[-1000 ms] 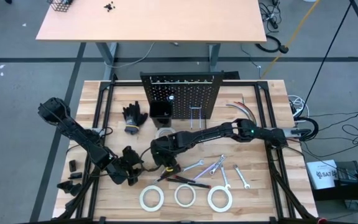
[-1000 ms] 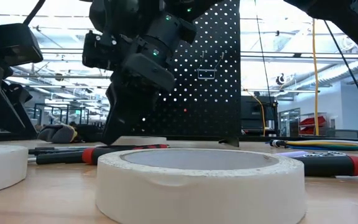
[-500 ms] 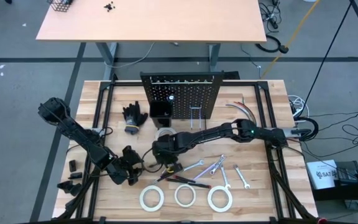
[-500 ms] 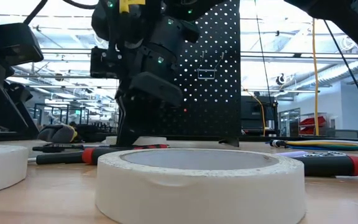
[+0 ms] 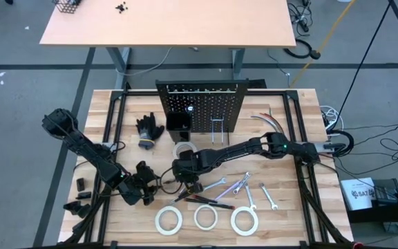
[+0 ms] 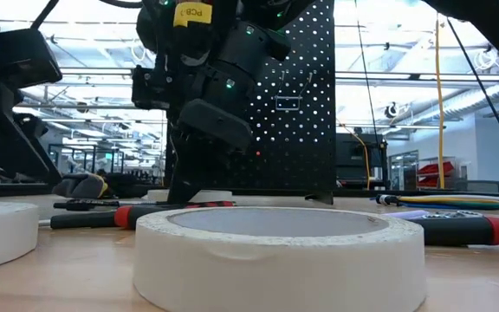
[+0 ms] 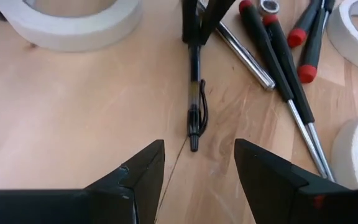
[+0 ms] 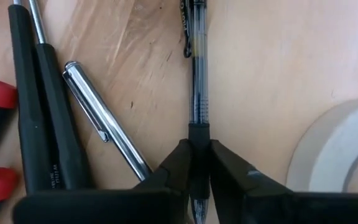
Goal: Hang tools onto peg board
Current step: Put the black pen into the black bin on the peg board
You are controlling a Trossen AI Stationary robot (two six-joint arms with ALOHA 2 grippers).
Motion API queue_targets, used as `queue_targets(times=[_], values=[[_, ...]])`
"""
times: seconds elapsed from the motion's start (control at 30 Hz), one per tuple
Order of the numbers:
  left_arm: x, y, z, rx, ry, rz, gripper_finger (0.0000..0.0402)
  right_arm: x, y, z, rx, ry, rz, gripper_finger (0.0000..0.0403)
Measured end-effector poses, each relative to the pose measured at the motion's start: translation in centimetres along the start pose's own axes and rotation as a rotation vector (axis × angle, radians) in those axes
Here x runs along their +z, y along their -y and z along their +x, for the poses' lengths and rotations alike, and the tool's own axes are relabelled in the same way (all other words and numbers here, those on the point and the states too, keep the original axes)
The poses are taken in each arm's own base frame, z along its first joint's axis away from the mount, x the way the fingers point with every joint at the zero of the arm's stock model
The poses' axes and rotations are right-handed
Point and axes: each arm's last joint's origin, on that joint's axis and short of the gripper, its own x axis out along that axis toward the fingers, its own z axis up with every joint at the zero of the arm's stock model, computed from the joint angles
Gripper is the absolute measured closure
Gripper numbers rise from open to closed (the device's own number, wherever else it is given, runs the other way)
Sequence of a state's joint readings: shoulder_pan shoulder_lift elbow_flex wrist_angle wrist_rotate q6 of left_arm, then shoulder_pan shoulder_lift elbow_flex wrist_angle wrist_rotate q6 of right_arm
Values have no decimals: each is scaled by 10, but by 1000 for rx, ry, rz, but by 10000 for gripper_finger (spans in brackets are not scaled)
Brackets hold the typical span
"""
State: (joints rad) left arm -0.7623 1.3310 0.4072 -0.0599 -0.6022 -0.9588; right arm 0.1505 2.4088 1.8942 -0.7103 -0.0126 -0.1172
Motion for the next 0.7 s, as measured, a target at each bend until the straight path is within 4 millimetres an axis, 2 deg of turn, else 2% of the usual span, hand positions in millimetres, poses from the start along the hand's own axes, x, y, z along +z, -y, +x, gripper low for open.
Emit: queue_targets(times=[0.07,0.47,0.7], values=[[2,1,-3,-4,26,-3,205,0,0,-3,4,0,9,382],[23,0,-29,-55,188,-19,205,4,-2,-30,-5,28,23,382],[28,1,-34,-119,185,-39,205,10,0,-36,-21,89,24,382]])
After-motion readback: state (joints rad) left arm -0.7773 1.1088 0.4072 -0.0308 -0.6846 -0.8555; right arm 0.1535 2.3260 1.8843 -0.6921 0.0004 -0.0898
